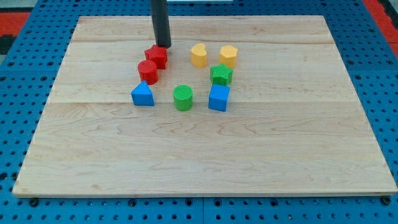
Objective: Move your arm closer to the blue triangle
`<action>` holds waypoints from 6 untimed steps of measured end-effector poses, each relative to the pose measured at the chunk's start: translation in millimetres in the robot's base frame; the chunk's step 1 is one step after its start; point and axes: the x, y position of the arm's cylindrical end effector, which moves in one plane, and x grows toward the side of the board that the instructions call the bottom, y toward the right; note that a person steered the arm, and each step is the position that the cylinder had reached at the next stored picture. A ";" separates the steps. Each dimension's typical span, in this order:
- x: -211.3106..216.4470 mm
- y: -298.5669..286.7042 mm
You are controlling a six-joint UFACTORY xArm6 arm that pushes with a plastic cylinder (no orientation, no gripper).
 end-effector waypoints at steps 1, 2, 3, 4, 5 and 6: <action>6.2 -67.2; 94.9 -116.6; 114.0 -90.0; 129.0 -79.0; 130.8 -56.1; 130.8 -36.6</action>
